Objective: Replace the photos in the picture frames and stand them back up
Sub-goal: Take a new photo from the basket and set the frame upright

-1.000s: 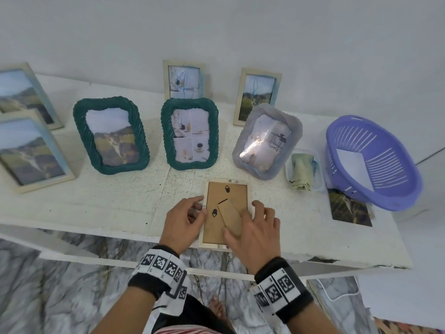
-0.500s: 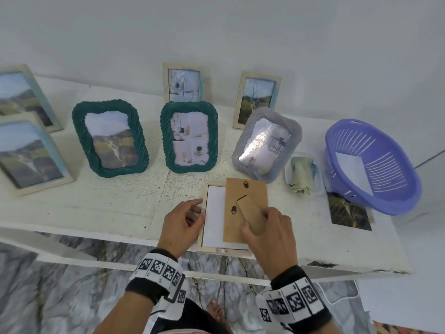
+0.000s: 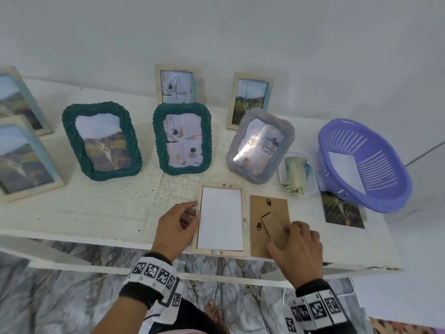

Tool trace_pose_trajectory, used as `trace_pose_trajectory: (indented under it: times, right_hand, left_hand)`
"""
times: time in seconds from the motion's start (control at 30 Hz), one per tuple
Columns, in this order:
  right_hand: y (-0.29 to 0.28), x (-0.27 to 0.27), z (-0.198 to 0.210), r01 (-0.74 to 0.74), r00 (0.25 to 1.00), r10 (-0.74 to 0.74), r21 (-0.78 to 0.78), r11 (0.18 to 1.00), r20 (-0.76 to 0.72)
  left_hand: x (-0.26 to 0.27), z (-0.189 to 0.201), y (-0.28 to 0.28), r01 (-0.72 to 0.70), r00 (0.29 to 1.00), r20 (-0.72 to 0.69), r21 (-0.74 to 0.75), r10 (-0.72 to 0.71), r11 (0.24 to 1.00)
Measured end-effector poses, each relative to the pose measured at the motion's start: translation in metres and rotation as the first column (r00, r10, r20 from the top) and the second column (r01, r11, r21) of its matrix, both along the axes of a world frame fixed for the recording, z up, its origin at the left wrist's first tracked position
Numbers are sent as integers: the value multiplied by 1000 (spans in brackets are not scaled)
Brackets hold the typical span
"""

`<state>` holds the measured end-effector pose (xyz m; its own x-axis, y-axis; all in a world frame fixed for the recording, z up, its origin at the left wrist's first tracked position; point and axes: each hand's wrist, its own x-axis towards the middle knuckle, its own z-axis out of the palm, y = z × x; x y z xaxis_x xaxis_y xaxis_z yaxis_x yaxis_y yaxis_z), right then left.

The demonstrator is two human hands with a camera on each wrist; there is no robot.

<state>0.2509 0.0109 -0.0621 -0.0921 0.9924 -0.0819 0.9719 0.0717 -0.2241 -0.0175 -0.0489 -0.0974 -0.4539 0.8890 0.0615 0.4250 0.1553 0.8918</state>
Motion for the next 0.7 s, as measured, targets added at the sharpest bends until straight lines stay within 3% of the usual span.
trace_pose_trajectory:
  times: [0.1, 0.2, 0.33, 0.5, 0.7]
  right_hand:
    - [2, -10, 7, -11, 1000, 12, 34, 999, -26]
    - [5, -32, 15, -172, 969, 190, 121, 978, -155]
    - [8, -67, 19, -460, 886, 452, -80, 884, -101]
    - [17, -94, 5, -515, 853, 521, -211, 831, -30]
    - [19, -101, -10, -524, 838, 542, -189, 830, 57]
  left_hand:
    - [0, -1, 0, 2, 1000, -7, 10, -2, 1000]
    - [-1, -1, 0, 6, 1000, 3, 20, -6, 1000]
    - [-1, 2, -1, 12, 1000, 4, 19, -12, 1000]
    - [-1, 3, 0, 12, 1000, -13, 15, -11, 1000]
    - [-2, 2, 0, 13, 999, -32, 12, -13, 1000]
